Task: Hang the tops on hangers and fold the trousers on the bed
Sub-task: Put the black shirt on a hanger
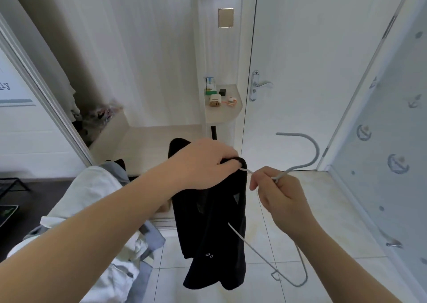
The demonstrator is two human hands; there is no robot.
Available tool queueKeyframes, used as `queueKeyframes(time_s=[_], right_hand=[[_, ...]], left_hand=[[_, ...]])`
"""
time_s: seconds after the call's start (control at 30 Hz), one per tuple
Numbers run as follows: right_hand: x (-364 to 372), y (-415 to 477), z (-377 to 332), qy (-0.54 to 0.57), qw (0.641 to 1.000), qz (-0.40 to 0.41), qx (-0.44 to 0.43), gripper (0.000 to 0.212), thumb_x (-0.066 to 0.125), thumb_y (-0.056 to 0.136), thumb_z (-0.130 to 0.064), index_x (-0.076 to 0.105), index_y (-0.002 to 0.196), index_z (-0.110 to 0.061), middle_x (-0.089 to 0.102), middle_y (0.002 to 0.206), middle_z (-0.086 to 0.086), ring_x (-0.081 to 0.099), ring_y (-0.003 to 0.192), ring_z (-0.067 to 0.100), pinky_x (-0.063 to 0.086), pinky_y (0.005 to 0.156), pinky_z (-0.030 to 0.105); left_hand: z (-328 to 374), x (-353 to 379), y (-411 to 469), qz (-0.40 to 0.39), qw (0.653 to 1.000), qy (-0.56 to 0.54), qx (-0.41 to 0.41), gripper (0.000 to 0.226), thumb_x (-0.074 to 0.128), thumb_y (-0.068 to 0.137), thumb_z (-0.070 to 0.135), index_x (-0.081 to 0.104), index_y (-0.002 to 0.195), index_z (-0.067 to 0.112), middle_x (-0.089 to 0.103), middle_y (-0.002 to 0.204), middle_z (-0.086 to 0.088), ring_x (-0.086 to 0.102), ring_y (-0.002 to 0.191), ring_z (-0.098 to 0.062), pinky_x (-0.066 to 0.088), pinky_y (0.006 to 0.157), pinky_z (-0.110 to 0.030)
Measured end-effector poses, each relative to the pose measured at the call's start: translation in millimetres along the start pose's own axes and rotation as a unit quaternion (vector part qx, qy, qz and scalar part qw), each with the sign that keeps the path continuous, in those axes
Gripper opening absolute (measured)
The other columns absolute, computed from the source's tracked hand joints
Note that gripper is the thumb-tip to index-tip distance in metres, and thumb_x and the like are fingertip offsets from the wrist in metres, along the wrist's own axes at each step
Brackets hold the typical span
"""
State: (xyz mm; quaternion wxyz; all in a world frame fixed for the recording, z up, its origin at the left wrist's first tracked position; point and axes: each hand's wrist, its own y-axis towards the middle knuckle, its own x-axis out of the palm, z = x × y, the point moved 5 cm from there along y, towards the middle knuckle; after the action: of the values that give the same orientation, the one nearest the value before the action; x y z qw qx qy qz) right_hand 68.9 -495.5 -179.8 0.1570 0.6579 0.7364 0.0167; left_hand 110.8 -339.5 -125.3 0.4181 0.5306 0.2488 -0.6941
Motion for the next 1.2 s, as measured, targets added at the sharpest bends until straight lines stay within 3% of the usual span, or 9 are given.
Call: queueKeyframes(time_s=[0.1, 0.23, 0.37, 0.57, 0.67, 0.77, 0.87, 1.0, 1.2], right_hand=[[-24, 3, -3, 0.016, 0.999, 0.023, -0.028, 0.032, 0.049, 0.091, -0.024, 0.057, 0.060, -0.017, 0.028, 0.046, 0.001, 0.024, 0.044, 0.015, 0.023, 0.047, 0.028], [-44, 14, -6, 0.027, 0.997, 0.044, -0.055, 0.039, 0.047, 0.095, -0.029, 0.061, 0.061, -0.014, 0.029, 0.046, 0.008, 0.026, 0.044, 0.019, 0.023, 0.047, 0.037], [-32, 22, -15, -0.004, 0.995, -0.006, -0.097, 0.039, 0.033, 0.092, -0.040, 0.046, 0.059, -0.022, 0.032, 0.046, -0.007, 0.026, 0.046, 0.010, 0.023, 0.049, 0.022], [-18, 32, -12, -0.020, 0.995, -0.025, -0.092, 0.050, 0.031, 0.096, -0.045, 0.042, 0.068, -0.006, 0.036, 0.051, -0.010, 0.033, 0.050, 0.011, 0.029, 0.052, 0.028], [-38, 26, -9, -0.053, 0.988, 0.047, -0.135, 0.031, 0.042, 0.097, -0.030, 0.056, 0.084, -0.006, 0.057, 0.071, 0.002, 0.054, 0.066, 0.019, 0.043, 0.059, 0.029], [-55, 2, 3, -0.118, 0.958, 0.171, -0.196, 0.015, 0.049, 0.093, -0.016, 0.062, 0.098, -0.009, 0.065, 0.092, 0.000, 0.062, 0.088, 0.012, 0.047, 0.078, 0.019], [-32, -16, 30, -0.113, 0.974, 0.074, -0.181, 0.024, 0.054, 0.093, -0.012, 0.063, 0.114, -0.017, 0.067, 0.104, -0.008, 0.065, 0.098, 0.011, 0.050, 0.082, 0.020], [15, -13, 53, -0.106, 0.987, -0.106, -0.058, 0.051, 0.063, 0.096, -0.023, 0.046, 0.142, -0.034, 0.053, 0.131, -0.026, 0.050, 0.125, -0.002, 0.041, 0.100, 0.012], [34, 7, 65, -0.075, 0.986, -0.143, 0.030, 0.024, 0.067, 0.093, -0.030, 0.061, 0.115, -0.037, 0.063, 0.091, -0.008, 0.061, 0.093, 0.006, 0.049, 0.090, 0.025]], left_hand=[[1, -10, -6, -0.006, 0.990, 0.115, 0.079, 0.052, 0.019, 0.094, 0.068, 0.058, 0.110, 0.038, 0.063, 0.097, 0.016, 0.057, 0.091, -0.008, 0.044, 0.081, -0.032], [-1, -14, -17, 0.084, 0.966, 0.193, 0.151, 0.026, 0.024, 0.101, 0.050, 0.039, 0.090, 0.032, 0.050, 0.070, 0.010, 0.054, 0.060, -0.016, 0.037, 0.054, -0.030], [26, 3, -20, 0.073, 0.974, 0.180, 0.117, 0.041, 0.015, 0.099, 0.050, 0.045, 0.091, 0.023, 0.037, 0.065, 0.012, 0.050, 0.055, -0.021, 0.040, 0.052, -0.036], [35, 17, -8, 0.020, 0.981, 0.190, 0.039, 0.054, 0.010, 0.095, 0.051, 0.052, 0.106, 0.019, 0.048, 0.078, 0.009, 0.060, 0.080, -0.023, 0.044, 0.069, -0.036], [13, 16, -14, 0.062, 0.990, 0.127, 0.003, 0.057, 0.011, 0.092, 0.057, 0.055, 0.100, 0.021, 0.064, 0.084, 0.001, 0.064, 0.081, -0.027, 0.050, 0.074, -0.043], [-7, 5, -22, 0.151, 0.986, 0.051, -0.058, 0.026, 0.040, 0.105, 0.037, 0.049, 0.084, 0.026, 0.065, 0.079, -0.001, 0.063, 0.076, -0.027, 0.044, 0.071, -0.038], [-13, -9, -35, 0.224, 0.969, 0.003, -0.104, 0.028, 0.045, 0.104, 0.027, 0.052, 0.077, 0.029, 0.059, 0.072, 0.007, 0.057, 0.069, -0.014, 0.039, 0.065, -0.029], [-8, -7, -39, 0.268, 0.953, -0.026, -0.136, 0.024, 0.047, 0.105, 0.025, 0.064, 0.091, 0.015, 0.065, 0.079, 0.000, 0.058, 0.076, -0.017, 0.041, 0.072, -0.035], [-18, 22, -44, 0.234, 0.955, -0.081, -0.165, 0.030, 0.046, 0.104, 0.028, 0.046, 0.073, 0.030, 0.054, 0.066, 0.007, 0.055, 0.066, -0.011, 0.039, 0.062, -0.029]])
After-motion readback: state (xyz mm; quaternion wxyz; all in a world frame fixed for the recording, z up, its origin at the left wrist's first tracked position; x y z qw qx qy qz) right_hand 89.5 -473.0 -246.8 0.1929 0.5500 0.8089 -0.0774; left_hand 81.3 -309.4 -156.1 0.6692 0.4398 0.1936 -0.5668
